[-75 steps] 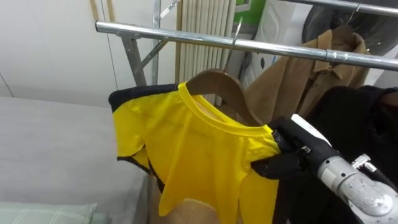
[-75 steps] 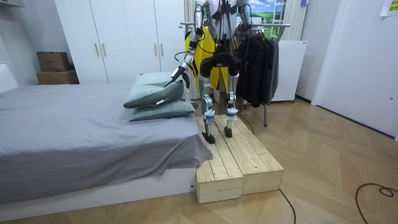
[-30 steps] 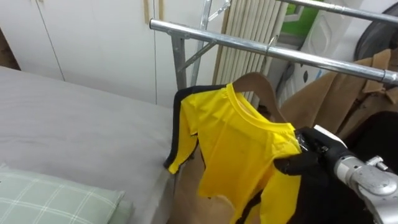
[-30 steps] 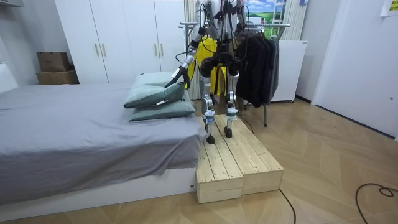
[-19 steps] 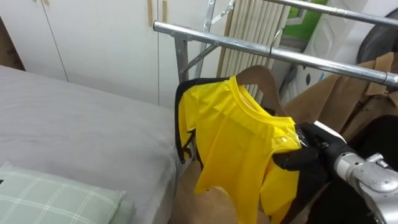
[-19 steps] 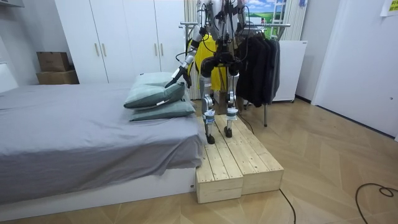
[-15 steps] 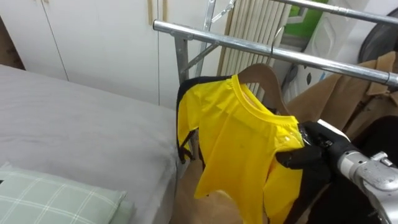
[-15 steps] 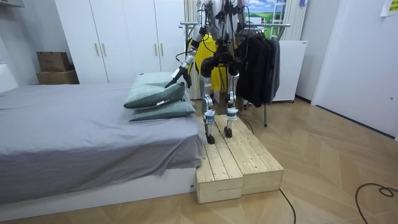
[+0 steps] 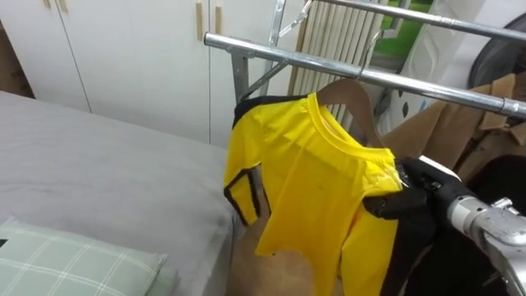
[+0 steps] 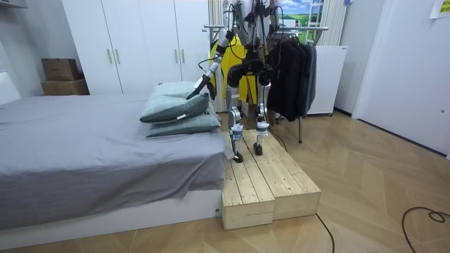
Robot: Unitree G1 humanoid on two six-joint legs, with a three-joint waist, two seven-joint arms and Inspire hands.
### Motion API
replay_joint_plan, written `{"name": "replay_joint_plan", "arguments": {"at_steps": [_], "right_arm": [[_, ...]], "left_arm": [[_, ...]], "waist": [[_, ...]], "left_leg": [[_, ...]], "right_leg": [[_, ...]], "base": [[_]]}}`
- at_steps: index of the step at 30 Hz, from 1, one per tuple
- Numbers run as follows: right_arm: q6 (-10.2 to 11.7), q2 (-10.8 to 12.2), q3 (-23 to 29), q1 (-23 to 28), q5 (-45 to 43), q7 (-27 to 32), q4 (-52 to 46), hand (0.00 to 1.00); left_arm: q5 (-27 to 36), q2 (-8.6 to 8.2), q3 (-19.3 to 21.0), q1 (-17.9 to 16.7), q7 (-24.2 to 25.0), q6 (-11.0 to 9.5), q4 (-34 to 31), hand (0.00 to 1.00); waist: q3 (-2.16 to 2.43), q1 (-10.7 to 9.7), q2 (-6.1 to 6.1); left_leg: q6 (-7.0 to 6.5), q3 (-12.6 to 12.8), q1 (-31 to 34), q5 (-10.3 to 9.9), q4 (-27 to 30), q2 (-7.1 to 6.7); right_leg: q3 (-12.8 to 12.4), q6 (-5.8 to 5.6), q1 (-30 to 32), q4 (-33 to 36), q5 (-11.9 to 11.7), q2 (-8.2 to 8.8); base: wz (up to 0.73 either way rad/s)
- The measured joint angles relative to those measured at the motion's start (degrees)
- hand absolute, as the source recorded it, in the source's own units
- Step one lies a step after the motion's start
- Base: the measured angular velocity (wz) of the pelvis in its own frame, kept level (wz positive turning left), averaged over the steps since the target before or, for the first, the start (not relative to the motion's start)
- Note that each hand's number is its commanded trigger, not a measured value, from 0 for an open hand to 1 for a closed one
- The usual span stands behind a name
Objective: Hang clothes
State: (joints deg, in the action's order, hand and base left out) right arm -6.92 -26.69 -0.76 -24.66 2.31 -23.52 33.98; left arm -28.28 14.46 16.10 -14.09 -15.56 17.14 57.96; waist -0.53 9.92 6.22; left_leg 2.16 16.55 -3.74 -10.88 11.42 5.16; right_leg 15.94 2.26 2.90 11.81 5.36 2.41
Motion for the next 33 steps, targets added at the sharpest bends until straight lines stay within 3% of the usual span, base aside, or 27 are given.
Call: {"name": "replay_joint_plan", "arguments": {"at_steps": [12,17,22,28,33], "right_arm": [[-0.1,0.0,-0.2,0.0,0.4,-0.6,5.0,1.00],[-0.1,1.8,-0.2,0.2,2.3,-1.0,13.2,1.00],[0.1,2.0,-0.2,0.2,5.0,-1.7,15.1,1.00],[3.1,3.7,-0.1,0.1,7.4,-1.6,19.4,1.00],[3.9,5.7,-0.1,0.1,7.5,-0.8,20.2,1.00]], "left_arm": [[0.0,-0.11,0.1,0.0,-0.1,0.1,0.0,0.00],[0.3,-0.32,0.0,0.1,-0.8,0.5,0.0,0.00],[0.7,-0.35,-0.5,0.5,-1.8,0.5,0.0,0.00],[1.9,-1.00,-0.8,0.8,-3.0,0.3,0.2,0.00],[1.8,-1.19,-0.8,0.8,-2.9,0.3,1.0,0.00]], "waist": [[0.03,0.0,-0.06],[-0.03,-0.3,-0.03],[-0.05,-0.2,-0.07],[-0.44,0.0,-0.97],[-0.30,0.1,-1.25]], "left_leg": [[0.04,0.0,0.0,0.0,-0.6,-0.03],[0.03,-0.4,-0.7,0.0,-0.6,-0.05],[0.13,-0.9,-0.5,0.1,-0.6,-0.05],[0.19,-1.5,-0.9,0.1,-1.1,0.08],[0.27,-1.6,-1.1,0.1,-1.8,0.07]], "right_leg": [[0.1,0.02,0.0,-0.1,0.0,-0.11],[0.1,-0.11,-0.9,-0.7,0.1,-0.09],[0.1,-0.09,-1.1,-1.1,0.0,-0.30],[1.3,-0.04,-2.1,-1.5,0.0,-0.48],[1.4,-0.13,-2.2,-2.1,0.0,-0.63]], "base": [[0.00],[0.02],[0.04],[0.07],[0.00]]}}
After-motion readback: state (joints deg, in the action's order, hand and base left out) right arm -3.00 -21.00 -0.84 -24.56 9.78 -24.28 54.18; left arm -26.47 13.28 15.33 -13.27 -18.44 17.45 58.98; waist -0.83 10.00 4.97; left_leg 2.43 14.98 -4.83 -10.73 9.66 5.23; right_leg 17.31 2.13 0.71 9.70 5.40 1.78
